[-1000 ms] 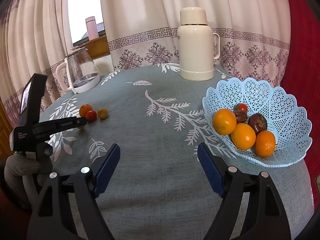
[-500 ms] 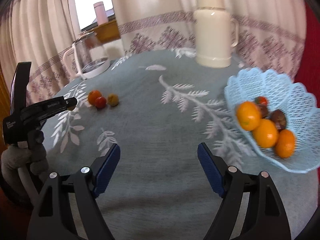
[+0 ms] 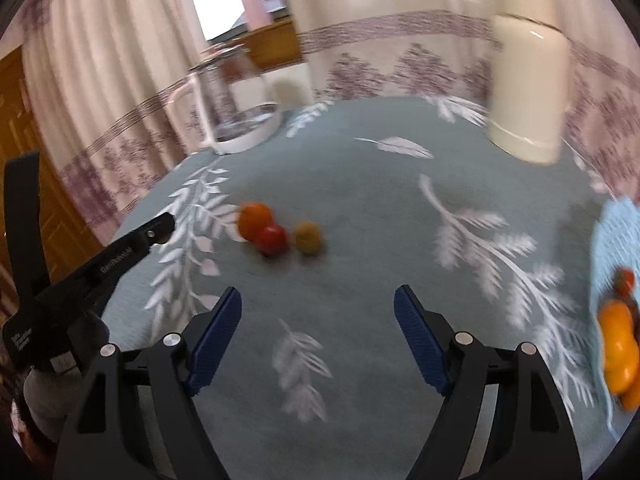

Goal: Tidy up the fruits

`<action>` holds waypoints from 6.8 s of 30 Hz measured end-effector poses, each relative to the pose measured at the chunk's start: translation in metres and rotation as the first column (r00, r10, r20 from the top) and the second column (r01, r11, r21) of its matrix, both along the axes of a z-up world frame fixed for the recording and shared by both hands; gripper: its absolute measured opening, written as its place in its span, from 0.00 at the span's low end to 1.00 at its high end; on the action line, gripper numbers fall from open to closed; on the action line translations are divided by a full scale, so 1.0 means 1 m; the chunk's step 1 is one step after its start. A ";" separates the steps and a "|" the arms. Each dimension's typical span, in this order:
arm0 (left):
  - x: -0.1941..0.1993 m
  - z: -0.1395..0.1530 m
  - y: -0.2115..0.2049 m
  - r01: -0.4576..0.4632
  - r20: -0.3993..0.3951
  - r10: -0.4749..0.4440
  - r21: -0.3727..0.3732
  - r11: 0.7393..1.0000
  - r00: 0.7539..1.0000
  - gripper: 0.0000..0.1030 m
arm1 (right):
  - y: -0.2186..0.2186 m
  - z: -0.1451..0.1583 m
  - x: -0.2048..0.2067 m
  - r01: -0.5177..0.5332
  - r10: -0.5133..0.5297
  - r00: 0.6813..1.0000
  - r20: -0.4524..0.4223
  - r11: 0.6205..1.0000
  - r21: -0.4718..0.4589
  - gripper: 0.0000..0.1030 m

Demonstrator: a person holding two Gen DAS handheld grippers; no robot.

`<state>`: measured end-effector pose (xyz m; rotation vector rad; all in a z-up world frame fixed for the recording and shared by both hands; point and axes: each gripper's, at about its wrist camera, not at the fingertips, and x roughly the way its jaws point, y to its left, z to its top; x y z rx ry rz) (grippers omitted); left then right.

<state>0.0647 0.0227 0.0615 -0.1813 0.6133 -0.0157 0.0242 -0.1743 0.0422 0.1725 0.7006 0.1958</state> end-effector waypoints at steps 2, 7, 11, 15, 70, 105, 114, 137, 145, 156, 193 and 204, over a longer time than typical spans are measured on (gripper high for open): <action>0.000 0.001 0.004 -0.013 0.000 0.013 -0.009 1.000 1.000 0.28 | 0.015 0.001 0.010 -0.043 0.044 0.999 0.009 0.999 -0.018 0.70; -0.003 0.003 0.009 -0.053 0.018 0.053 -0.011 0.999 0.998 0.28 | 0.042 0.001 0.032 -0.089 0.092 0.995 0.030 0.991 -0.098 0.63; -0.005 0.005 0.013 -0.076 0.023 0.077 -0.025 0.997 0.997 0.28 | 0.055 0.002 0.053 -0.121 0.127 0.991 0.031 0.983 -0.140 0.59; -0.006 0.005 0.022 -0.122 0.021 0.123 -0.048 0.991 0.992 0.28 | 0.063 0.004 0.069 -0.172 0.178 0.984 0.024 0.974 -0.147 0.59; -0.010 0.007 0.022 -0.108 0.026 0.110 -0.060 0.992 0.994 0.28 | 0.057 -0.034 0.040 -0.155 0.128 0.982 -0.138 0.964 -0.214 0.50; -0.014 0.005 -0.007 0.205 0.042 -0.201 -0.214 0.955 0.979 0.28 | 0.005 0.005 -0.019 0.020 -0.028 0.998 -0.054 0.991 -0.132 0.29; -0.017 0.004 -0.019 0.284 0.046 -0.281 -0.220 0.933 0.959 0.28 | -0.022 0.024 -0.045 0.096 -0.098 0.995 -0.011 0.989 -0.114 0.29; -0.024 0.004 -0.038 0.344 0.054 -0.340 -0.157 0.926 0.939 0.28 | -0.172 0.020 -0.128 0.506 -0.506 0.863 -0.022 0.863 0.005 0.29; -0.025 0.004 -0.041 0.348 0.060 -0.343 -0.134 0.928 0.938 0.28 | -0.203 0.014 -0.146 0.586 -0.586 0.810 -0.024 0.810 0.001 0.30; -0.023 0.001 -0.042 0.341 0.047 -0.338 -0.127 0.931 0.940 0.28 | -0.199 0.017 -0.163 0.647 -0.645 0.762 0.062 0.761 -0.041 0.50; -0.073 -0.043 -0.081 0.533 -0.153 -0.521 0.049 0.845 0.840 0.25 | -0.174 0.010 -0.195 0.649 -0.633 0.753 0.181 0.759 -0.047 0.58; -0.092 -0.039 -0.074 0.502 -0.162 -0.486 0.082 0.861 0.859 0.24 | -0.183 0.006 -0.202 0.648 -0.639 0.750 0.170 0.762 0.002 0.58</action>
